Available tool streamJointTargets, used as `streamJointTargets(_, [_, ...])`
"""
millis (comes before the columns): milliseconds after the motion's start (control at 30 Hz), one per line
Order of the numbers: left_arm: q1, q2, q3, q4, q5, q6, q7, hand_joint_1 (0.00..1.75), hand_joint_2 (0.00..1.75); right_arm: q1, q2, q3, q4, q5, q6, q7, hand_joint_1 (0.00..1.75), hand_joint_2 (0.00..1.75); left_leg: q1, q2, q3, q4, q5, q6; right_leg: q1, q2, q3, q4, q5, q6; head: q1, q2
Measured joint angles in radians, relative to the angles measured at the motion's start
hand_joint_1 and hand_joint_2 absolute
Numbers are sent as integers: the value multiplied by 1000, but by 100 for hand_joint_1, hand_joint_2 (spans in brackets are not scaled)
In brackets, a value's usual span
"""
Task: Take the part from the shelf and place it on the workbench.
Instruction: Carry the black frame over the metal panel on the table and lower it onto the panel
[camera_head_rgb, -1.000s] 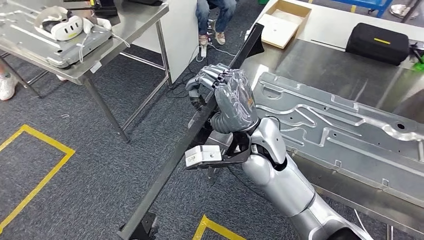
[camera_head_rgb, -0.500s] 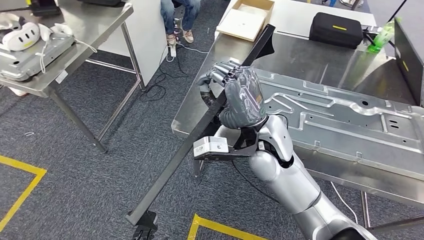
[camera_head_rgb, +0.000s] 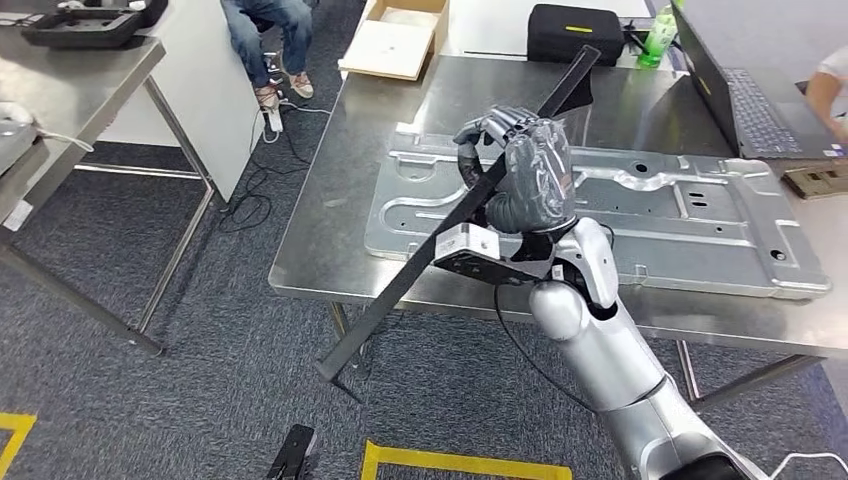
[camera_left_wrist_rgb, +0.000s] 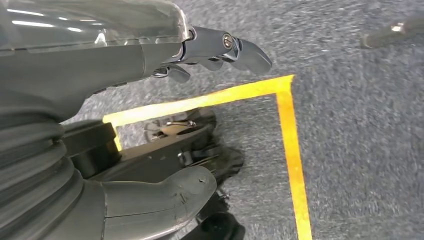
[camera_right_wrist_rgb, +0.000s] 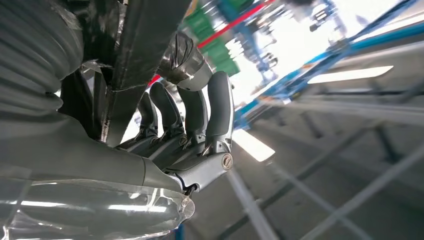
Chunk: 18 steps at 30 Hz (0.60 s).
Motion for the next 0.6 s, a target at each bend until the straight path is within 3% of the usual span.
streamJointTargets(67, [-2,1,0,0,0,-2,-1,0,175,0,-7,-20,13,-1,-3,-2,175,175,3,-42,50,-121,52,7,-1,26,-2,8,-5,9,0,0])
streamJointTargets(100, [-2,2,0,0,0,-2,-1,0,175,0,-10,-29,19,-1,-5,-3,175,175,3,-58,64,-151,58,10,-3,37,-6,11,-6,15,0,0])
streamJointTargets(167, [-3,2,0,0,-2,-5,-2,0,175,1,-20,-49,31,-2,-7,-6,175,175,1,-53,73,-166,54,16,-8,58,-12,10,-2,30,0,0])
streamJointTargets(200, [-4,2,0,0,-4,-7,-3,0,175,2,-26,-61,37,-3,-8,-8,175,175,1,-43,75,-171,58,22,-9,54,-14,10,-2,36,0,0])
streamJointTargets(267, [-6,0,0,0,-6,-12,-4,0,175,-1,-38,-87,51,-6,-9,-12,175,175,5,-20,80,-181,64,35,-6,6,-32,46,-23,47,3,0])
streamJointTargets(333, [-5,0,0,0,-8,-16,-4,0,175,-3,-45,-113,71,-9,-10,-15,175,175,5,4,82,-185,63,43,-7,-51,-89,155,-76,56,6,0])
streamJointTargets(400, [-2,2,0,0,-7,-23,-4,0,175,-1,-50,-133,94,-14,-11,-20,175,175,4,30,84,-184,59,44,-14,-65,-149,261,-108,65,6,0])
streamJointTargets(433, [-1,2,0,0,-7,-27,-4,0,175,1,-52,-141,106,-16,-11,-22,175,175,4,42,86,-184,57,43,-18,-69,-155,267,-97,68,6,0])
streamJointTargets(467, [-1,2,0,0,-6,-30,-4,0,175,2,-56,-148,115,-17,-11,-24,175,175,4,54,90,-184,53,42,-20,-75,-140,234,-69,70,6,0])
streamJointTargets(533, [-1,2,0,0,-6,-33,-4,0,175,1,-60,-161,128,-17,-11,-27,175,175,3,76,103,-185,43,35,-17,-106,-69,97,-3,67,6,0])
streamJointTargets(600, [-3,3,0,0,-6,-34,-5,0,175,-1,-61,-167,135,-18,-12,-29,175,175,-3,94,112,-185,34,24,-7,-130,-24,8,21,55,5,0])
